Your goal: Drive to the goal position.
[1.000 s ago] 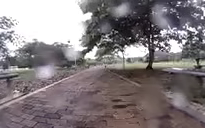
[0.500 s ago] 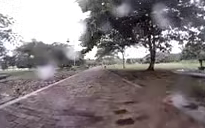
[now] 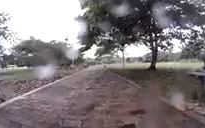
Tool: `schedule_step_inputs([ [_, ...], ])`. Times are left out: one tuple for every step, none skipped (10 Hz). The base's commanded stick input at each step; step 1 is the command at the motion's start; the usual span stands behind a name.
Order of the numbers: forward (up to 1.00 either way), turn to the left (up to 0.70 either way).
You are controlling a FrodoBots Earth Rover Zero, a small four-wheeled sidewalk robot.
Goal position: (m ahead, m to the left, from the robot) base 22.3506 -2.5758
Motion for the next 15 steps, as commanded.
schedule_step_inputs([
  [0.70,0.00],
  [0.70,0.00],
  [0.70,0.00],
  [0.70,0.00],
  [0.70,0.00],
  [0.70,0.00],
  [0.70,0.00],
  [0.70,0.00],
  [0.70,0.00],
  [0.70,0.00],
  [0.70,0.00],
  [0.70,0.00],
  [0.70,0.00],
  [0.70,0.00],
  [0.70,0.00],
])
